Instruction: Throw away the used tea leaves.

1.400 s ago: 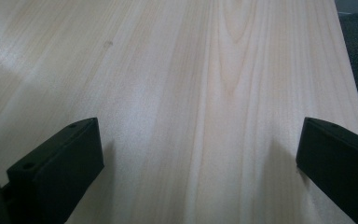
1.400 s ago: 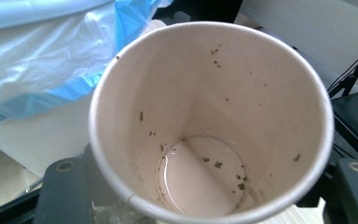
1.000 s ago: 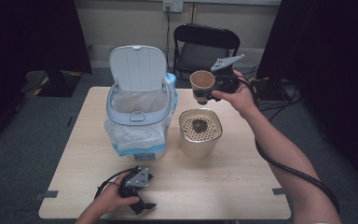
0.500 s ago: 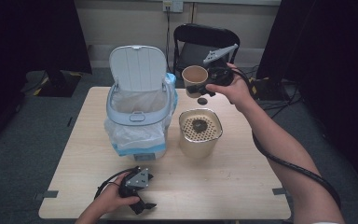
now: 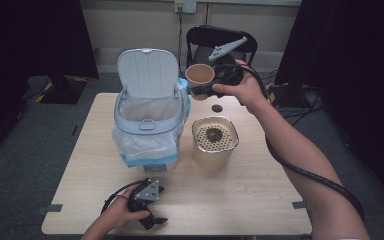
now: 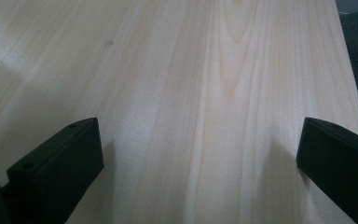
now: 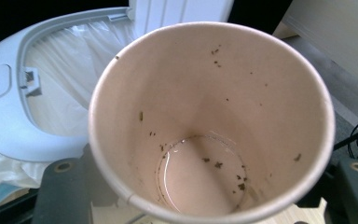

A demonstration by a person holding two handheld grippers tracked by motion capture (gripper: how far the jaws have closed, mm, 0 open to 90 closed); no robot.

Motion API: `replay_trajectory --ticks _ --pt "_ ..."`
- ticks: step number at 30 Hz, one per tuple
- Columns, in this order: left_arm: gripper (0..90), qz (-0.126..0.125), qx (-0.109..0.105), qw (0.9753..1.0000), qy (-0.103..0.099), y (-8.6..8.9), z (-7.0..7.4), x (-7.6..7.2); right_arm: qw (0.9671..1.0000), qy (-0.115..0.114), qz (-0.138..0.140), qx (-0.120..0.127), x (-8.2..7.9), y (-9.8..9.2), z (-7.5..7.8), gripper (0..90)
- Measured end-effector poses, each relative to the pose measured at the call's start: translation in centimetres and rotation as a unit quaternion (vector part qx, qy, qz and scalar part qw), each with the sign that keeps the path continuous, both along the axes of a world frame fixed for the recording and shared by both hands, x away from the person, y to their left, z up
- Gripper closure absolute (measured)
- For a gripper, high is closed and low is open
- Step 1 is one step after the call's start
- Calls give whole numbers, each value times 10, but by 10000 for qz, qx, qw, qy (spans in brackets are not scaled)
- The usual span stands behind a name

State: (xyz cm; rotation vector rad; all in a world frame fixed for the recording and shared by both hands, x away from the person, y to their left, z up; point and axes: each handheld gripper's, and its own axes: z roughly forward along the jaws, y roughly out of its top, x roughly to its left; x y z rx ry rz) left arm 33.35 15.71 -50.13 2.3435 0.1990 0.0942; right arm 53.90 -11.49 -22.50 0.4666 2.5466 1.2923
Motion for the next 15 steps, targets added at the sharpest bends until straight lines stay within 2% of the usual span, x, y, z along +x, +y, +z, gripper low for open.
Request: replay_trajectory --ticks 3,15 --pt "0 -13 -17 10000 75 0 -1 0 10000 -22 52 -2 -2 5 5 286" --pt "0 -19 -10 10000 68 0 0 0 9999 43 150 2 -6 16 19 286"
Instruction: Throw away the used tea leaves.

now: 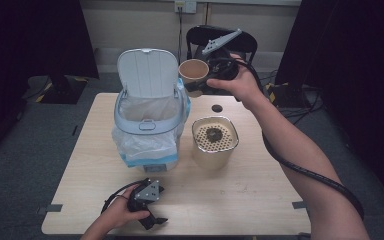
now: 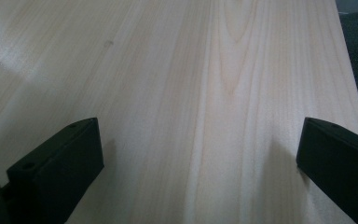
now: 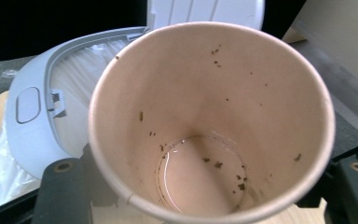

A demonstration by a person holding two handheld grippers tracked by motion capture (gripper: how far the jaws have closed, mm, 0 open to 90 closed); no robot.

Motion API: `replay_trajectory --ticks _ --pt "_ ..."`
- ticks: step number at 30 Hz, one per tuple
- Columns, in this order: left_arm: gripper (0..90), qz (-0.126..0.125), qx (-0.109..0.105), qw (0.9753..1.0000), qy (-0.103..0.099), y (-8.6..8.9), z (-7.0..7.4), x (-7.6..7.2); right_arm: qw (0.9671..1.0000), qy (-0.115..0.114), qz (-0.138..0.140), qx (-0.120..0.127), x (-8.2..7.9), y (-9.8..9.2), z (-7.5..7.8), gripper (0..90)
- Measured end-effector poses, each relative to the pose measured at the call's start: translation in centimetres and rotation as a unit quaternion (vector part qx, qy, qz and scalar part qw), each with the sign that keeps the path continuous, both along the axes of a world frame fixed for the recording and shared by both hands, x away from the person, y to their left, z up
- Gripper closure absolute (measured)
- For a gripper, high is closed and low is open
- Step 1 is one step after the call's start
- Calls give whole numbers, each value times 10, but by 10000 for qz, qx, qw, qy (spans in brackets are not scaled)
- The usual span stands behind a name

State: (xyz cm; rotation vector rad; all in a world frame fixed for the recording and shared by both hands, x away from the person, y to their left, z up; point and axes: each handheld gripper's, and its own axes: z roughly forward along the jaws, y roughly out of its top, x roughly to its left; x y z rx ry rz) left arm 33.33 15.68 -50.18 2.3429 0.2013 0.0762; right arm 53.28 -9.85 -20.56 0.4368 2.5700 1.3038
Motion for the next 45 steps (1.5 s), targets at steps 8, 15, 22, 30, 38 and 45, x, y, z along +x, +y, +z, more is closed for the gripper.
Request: replay_trajectory --ticks 8,15,22,30,38,45 --pt "0 -2 9 10000 1 0 0 0 9999 53 144 65 -3 13 4 285" --pt "0 3 3 10000 5 0 0 0 9997 42 233 83 -6 25 8 284" --pt "0 4 1 10000 7 0 0 0 9995 33 312 64 -8 38 8 283" --pt "0 -1 7 10000 3 0 0 0 9991 76 408 72 -9 55 4 282" --pt "0 3 3 10000 7 0 0 0 9985 152 516 88 -9 71 -4 281" --pt "0 0 44 10000 -1 0 1 0 9978 194 624 113 -12 81 -11 280"
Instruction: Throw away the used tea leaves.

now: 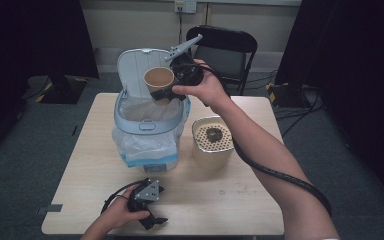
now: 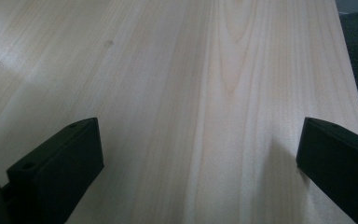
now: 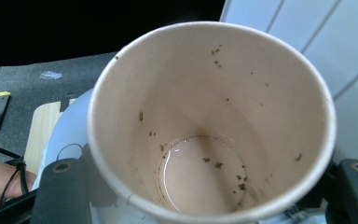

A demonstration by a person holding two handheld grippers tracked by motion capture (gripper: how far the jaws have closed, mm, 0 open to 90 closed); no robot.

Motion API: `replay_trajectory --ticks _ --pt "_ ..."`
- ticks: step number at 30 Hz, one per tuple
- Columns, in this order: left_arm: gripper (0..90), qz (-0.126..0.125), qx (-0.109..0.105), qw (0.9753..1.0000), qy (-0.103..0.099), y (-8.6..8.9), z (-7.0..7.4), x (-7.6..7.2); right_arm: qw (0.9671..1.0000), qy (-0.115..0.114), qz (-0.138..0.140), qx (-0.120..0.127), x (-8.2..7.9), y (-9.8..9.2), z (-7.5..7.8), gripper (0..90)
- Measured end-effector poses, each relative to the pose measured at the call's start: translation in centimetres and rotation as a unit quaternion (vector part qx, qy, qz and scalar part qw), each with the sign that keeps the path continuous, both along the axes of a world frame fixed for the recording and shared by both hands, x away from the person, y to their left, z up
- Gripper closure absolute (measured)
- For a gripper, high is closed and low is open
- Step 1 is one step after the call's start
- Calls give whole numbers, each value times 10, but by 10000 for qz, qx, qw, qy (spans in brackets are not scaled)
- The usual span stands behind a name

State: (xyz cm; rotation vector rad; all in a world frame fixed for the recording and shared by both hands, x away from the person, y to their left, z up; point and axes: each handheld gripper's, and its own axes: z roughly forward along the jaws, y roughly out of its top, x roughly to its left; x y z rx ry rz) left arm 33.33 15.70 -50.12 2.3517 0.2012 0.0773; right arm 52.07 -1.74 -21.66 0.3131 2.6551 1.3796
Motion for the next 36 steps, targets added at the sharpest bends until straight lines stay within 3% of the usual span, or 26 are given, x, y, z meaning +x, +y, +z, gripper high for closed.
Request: replay_trajectory --ticks 20,23,24,25,27,36 --pt "0 3 -4 10000 3 0 0 0 9998 150 125 47 -1 15 -17 262" --pt "0 -2 -23 10000 7 0 0 0 9991 337 192 142 -1 17 -21 201" --pt "0 1 -45 10000 8 0 -1 0 9993 316 162 120 -1 18 -21 147" --pt "0 2 -44 10000 7 0 -1 0 9994 304 143 93 -1 18 -22 148" --pt "0 -1 -48 10000 8 0 -1 0 9989 412 183 113 -1 18 -22 143" --pt "0 2 -36 10000 4 0 -1 0 9990 400 175 129 -3 4 -21 146"
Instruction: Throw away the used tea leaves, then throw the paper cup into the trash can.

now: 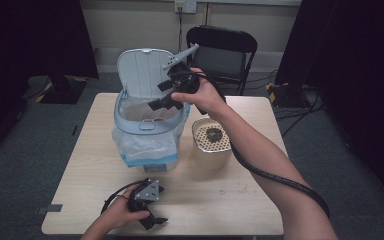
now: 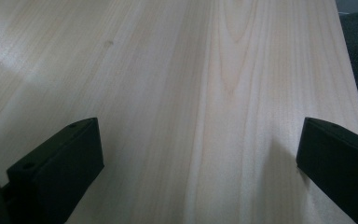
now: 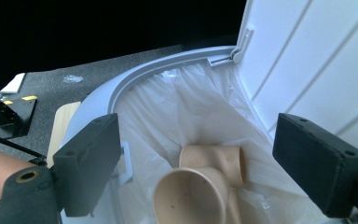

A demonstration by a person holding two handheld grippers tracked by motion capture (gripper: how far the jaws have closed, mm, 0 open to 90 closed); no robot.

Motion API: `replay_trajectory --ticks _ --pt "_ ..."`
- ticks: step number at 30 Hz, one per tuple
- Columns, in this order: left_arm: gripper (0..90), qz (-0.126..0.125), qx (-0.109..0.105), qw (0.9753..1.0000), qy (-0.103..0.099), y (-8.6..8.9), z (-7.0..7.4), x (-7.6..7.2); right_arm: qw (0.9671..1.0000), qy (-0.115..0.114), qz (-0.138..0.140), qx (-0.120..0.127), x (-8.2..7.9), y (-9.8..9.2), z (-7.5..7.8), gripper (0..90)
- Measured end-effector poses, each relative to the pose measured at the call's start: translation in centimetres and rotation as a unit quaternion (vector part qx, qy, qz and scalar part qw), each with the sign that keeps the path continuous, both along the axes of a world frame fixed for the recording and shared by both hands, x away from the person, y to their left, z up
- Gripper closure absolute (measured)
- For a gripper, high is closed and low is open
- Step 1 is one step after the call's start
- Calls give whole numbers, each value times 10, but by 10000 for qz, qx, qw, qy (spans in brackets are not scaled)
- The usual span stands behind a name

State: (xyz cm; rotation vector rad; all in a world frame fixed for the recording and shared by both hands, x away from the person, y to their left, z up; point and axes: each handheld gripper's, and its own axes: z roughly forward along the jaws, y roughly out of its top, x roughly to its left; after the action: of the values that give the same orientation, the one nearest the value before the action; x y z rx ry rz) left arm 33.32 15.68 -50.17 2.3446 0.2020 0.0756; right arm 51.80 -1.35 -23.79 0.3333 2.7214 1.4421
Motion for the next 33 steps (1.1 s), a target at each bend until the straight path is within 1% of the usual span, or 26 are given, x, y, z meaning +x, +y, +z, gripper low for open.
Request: replay_trajectory --ticks 3,4,6,7,11,12,15,20,28,33 --pt "0 1 -2 10000 2 0 0 0 10000 -41 30 8 0 -8 1 146" --pt "0 8 -13 10000 7 0 0 0 10000 -5 15 20 0 -11 1 146" --pt "0 2 -5 10000 2 0 0 0 10000 -19 12 22 -1 -13 1 146" --pt "0 1 -4 10000 1 0 0 0 10000 -45 -53 10 -1 -18 3 146" --pt "0 7 -12 10000 6 0 0 0 9999 -40 -97 29 0 -27 5 147" --pt "0 7 -11 10000 7 0 0 0 9999 -39 -147 22 0 -30 6 146" --pt "0 7 -11 10000 8 0 0 0 9998 -55 -191 -17 0 -38 6 147" --pt "0 5 -11 10000 8 0 0 0 9994 -62 -346 -69 5 -52 3 147" --pt "0 3 -7 10000 6 0 0 0 9987 -52 -502 -112 15 -63 -1 148" --pt "0 13 -21 10000 8 0 0 0 9982 -32 -582 -161 24 -63 -5 148"
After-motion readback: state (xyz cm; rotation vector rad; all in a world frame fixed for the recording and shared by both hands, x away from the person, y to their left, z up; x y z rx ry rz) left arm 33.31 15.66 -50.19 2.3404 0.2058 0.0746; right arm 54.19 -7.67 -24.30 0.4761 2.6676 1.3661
